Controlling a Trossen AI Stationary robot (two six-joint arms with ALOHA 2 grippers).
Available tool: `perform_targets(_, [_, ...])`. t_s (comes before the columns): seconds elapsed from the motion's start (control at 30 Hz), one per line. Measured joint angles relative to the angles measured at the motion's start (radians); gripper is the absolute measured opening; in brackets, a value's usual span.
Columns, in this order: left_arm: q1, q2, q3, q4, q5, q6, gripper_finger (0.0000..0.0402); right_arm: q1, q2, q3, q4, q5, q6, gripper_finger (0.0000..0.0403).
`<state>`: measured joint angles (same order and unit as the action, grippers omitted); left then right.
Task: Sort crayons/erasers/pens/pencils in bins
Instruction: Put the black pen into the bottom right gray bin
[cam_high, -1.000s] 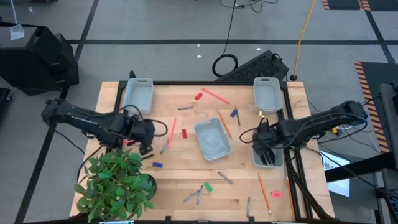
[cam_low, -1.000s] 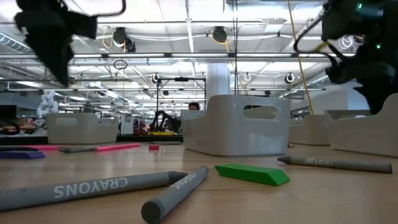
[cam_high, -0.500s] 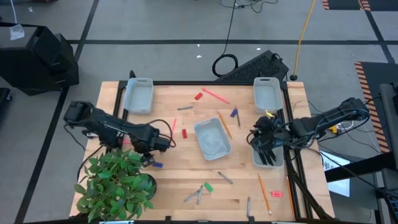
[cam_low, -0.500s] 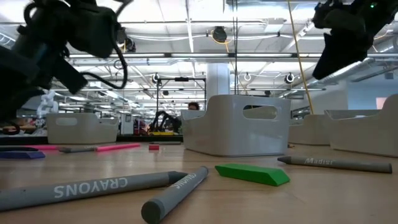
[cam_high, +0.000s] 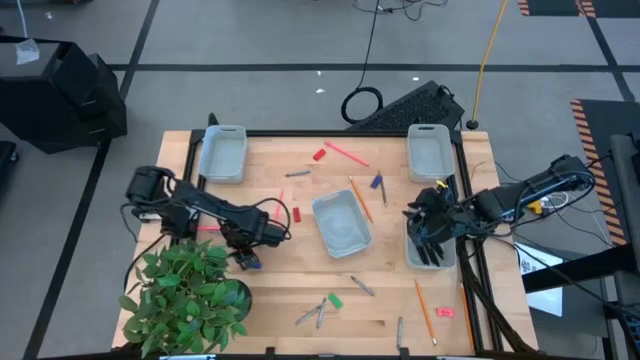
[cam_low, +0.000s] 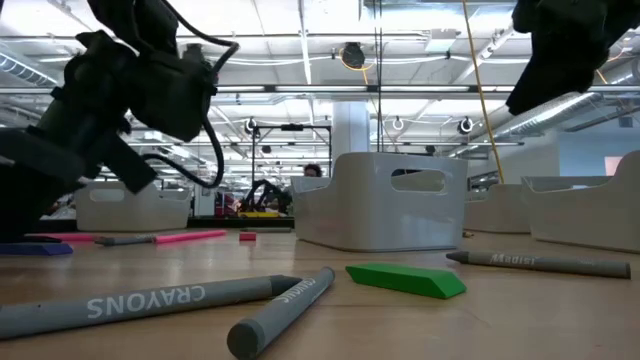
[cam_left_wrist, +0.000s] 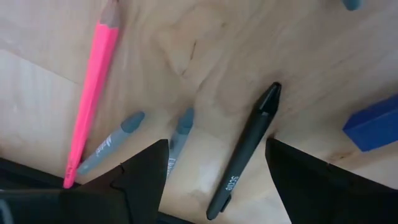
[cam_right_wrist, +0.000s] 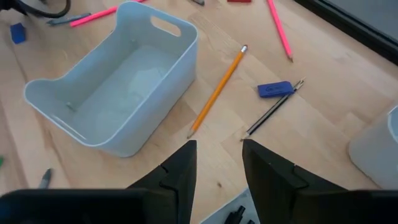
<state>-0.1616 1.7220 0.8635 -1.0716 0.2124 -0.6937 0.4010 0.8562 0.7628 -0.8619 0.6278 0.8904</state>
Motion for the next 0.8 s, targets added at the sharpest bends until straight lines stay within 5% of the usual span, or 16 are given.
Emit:
perform_targets(0.17, [-0.006,0.011,0.0,0.017,0.011,-0.028,0.0238,0.013,0.0,0.0,0.001,0.0,0.003,0.0125])
perform_targets(0.53, [-0.02,0.007,0.0,0.053,-0.016,-0.033,0.0092,0.014,0.0,0.0,0.005,0.0,-0.062,0.0125])
perform_targets(0.8, [-0.018,-0.026,0.006,0.016,-0.087,0.039,0.0053,0.014,-0.038,-0.001,0.005,0.0,-0.092,0.0125])
